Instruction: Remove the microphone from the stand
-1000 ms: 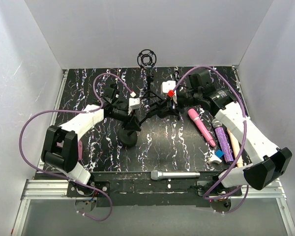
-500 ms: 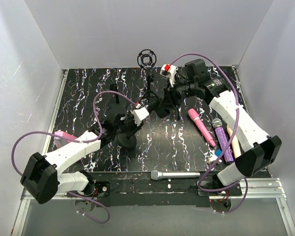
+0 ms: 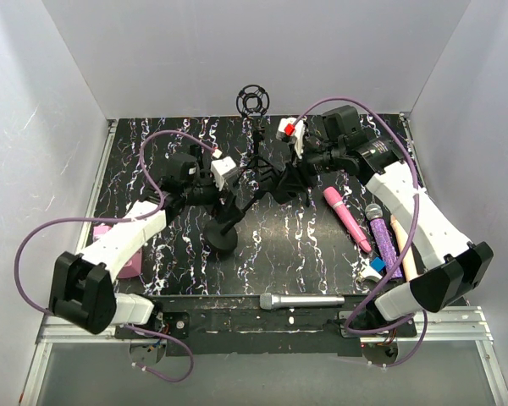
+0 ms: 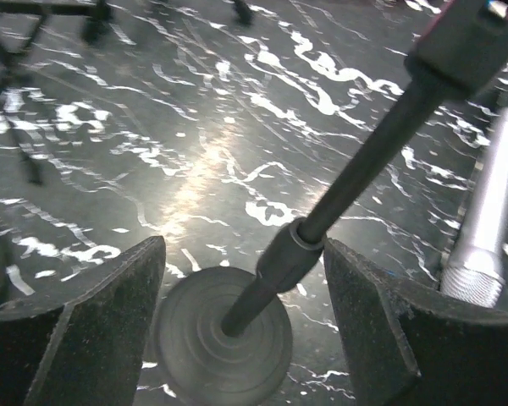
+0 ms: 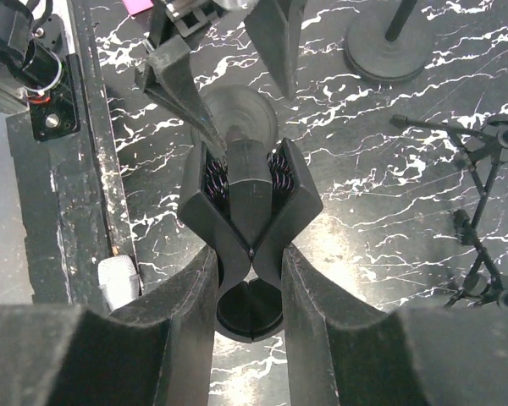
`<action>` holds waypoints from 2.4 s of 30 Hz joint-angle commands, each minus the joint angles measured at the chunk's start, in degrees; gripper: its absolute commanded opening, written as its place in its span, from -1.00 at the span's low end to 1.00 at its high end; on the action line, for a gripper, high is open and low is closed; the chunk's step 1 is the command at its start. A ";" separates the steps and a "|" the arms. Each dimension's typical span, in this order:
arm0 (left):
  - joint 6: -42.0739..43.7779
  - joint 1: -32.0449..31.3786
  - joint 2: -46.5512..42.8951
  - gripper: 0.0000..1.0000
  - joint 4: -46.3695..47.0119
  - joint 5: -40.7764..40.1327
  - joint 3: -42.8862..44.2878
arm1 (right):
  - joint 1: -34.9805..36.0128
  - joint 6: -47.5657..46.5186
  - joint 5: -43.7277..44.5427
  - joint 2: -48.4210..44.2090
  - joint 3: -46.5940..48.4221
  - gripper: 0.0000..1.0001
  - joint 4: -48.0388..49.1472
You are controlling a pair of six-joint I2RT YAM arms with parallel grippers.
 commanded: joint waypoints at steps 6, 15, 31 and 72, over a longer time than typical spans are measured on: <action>10.38 1.99 7.32 0.15 -6.95 23.39 2.39 | 0.13 -9.08 -1.95 -3.19 -0.29 -0.97 0.40; 6.69 0.67 9.26 -0.41 1.67 21.64 1.24 | 0.22 -6.18 -1.52 -3.02 -0.21 -0.97 1.98; -19.51 -15.50 8.65 -0.79 26.72 -41.58 -2.27 | 4.79 11.59 15.62 5.42 19.83 -0.97 -8.12; -13.62 -6.27 -9.10 0.62 7.57 -37.52 -4.82 | 4.26 6.39 23.01 19.39 20.01 -0.97 -6.72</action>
